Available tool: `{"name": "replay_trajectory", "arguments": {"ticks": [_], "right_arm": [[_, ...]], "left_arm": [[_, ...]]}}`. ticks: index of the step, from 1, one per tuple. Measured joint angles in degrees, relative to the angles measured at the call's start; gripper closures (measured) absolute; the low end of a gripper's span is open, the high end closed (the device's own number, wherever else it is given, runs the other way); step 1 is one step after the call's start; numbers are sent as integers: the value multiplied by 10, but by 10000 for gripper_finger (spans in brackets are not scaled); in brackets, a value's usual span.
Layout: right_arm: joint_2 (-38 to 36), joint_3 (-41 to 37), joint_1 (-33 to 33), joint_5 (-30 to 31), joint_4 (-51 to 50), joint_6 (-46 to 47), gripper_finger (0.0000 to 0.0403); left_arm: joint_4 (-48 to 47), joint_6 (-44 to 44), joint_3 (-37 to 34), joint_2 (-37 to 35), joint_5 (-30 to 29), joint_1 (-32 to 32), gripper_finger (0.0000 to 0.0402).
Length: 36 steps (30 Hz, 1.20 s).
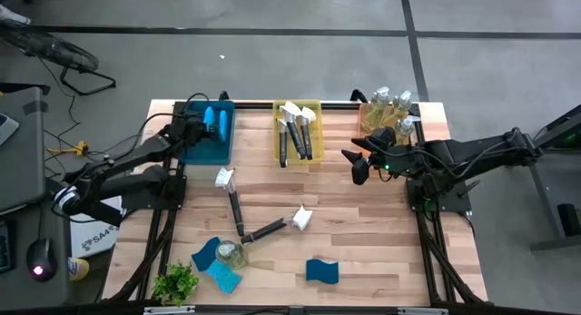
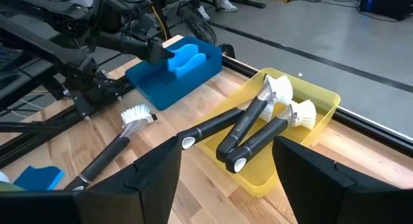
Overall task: Pick & Place Kitchen Sink Supplies
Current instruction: Put the blue dishwashing sponge into the blue bin
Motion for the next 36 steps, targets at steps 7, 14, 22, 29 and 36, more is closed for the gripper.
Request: {"name": "replay_trajectory", "arguments": {"ticks": [7, 14, 22, 29, 36], "right_arm": [[0, 0, 0, -2, 0, 0, 165], [0, 0, 0, -6, 0, 0, 165], [0, 0, 0, -5, 0, 0, 165], [0, 0, 0, -5, 0, 0, 165], [0, 0, 0, -6, 0, 0, 165]], "left_arm": [[27, -2, 0, 40, 3, -6, 392], [29, -4, 0, 63, 4, -5, 392], [31, -1, 0, 63, 36, -5, 392], [28, 0, 0, 63, 56, -5, 392], [2, -9, 1, 63, 70, -5, 392]]}}
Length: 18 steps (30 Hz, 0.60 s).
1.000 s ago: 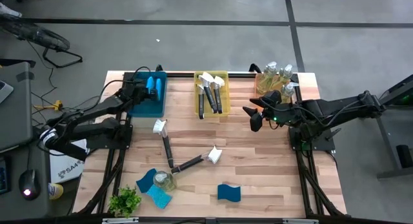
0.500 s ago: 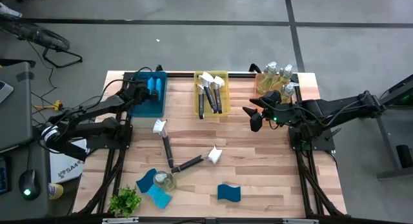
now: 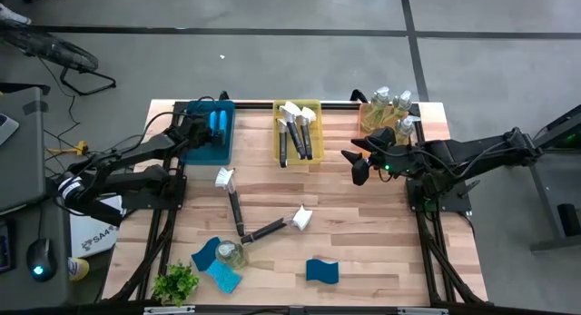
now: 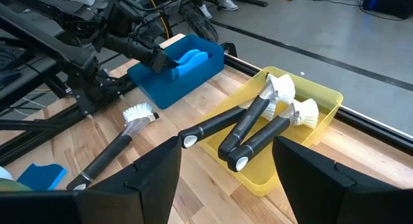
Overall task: Pick & Place Kitchen Sink Supplies
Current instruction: Put the blue dishwashing sponge into the blue bin
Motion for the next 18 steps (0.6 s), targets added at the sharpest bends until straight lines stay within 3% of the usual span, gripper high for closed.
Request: {"name": "replay_trajectory", "arguments": {"ticks": [18], "right_arm": [[0, 0, 0, -5, 0, -2, 165]], "left_arm": [[-4, -6, 0, 0, 8, 0, 392]]}}
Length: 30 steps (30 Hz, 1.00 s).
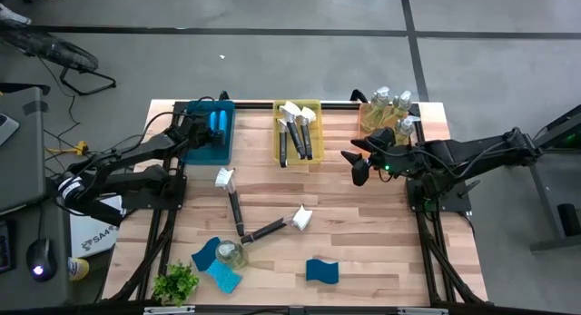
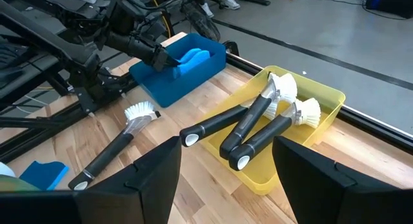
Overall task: Pick & Place Kitchen Sink Supplies
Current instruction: Put the blue dishwashing sponge into the blue bin
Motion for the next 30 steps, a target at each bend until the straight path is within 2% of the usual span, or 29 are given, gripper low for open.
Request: {"name": "replay_trajectory", "arguments": {"ticks": [10, 21, 25, 30], "right_arm": [[0, 0, 0, -2, 0, 0, 165], [0, 0, 0, -13, 0, 0, 165], [0, 0, 0, -13, 0, 0, 165], [0, 0, 0, -17, 0, 0, 165]], "left_arm": [[0, -1, 0, 0, 3, 0, 387], [-14, -3, -2, 1, 13, 0, 283], [-14, -3, -2, 1, 18, 0, 265], [-12, -3, -2, 1, 29, 0, 261]]}}
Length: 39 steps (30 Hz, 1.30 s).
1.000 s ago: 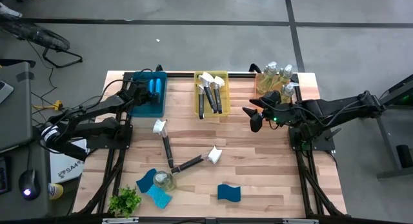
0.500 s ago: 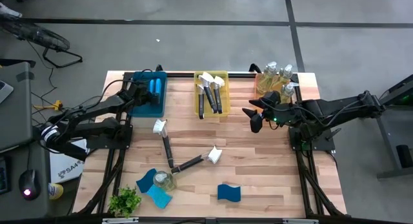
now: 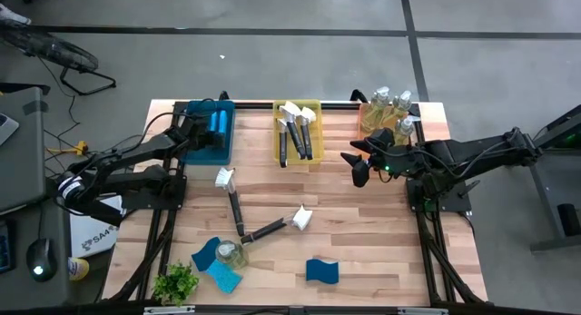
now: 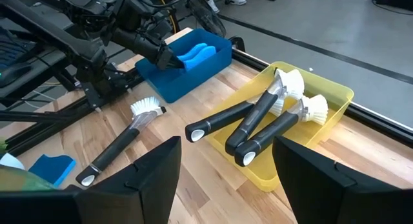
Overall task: Pick & Place Kitchen Sink Supplies
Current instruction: Put the blue dishwashing sponge into the blue bin
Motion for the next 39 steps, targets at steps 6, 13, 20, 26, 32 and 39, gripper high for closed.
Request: {"name": "replay_trajectory", "arguments": {"ticks": [6, 13, 20, 26, 32, 39], "right_arm": [[0, 0, 0, -1, 0, 0, 165], [0, 0, 0, -10, 0, 0, 165], [0, 0, 0, -11, 0, 0, 165], [0, 0, 0, -11, 0, 0, 165], [0, 0, 0, -11, 0, 2, 165], [0, 0, 0, -11, 0, 2, 165]], "left_arm": [[1, 0, 0, -2, 1, 0, 261], [-2, 1, 0, -2, 2, 0, 261], [-1, 1, 1, -8, 2, 0, 261], [-3, 1, 1, -30, -2, 0, 261], [-32, 1, 1, -38, -22, 0, 261], [-35, -3, 1, -38, -25, 0, 261]]}}
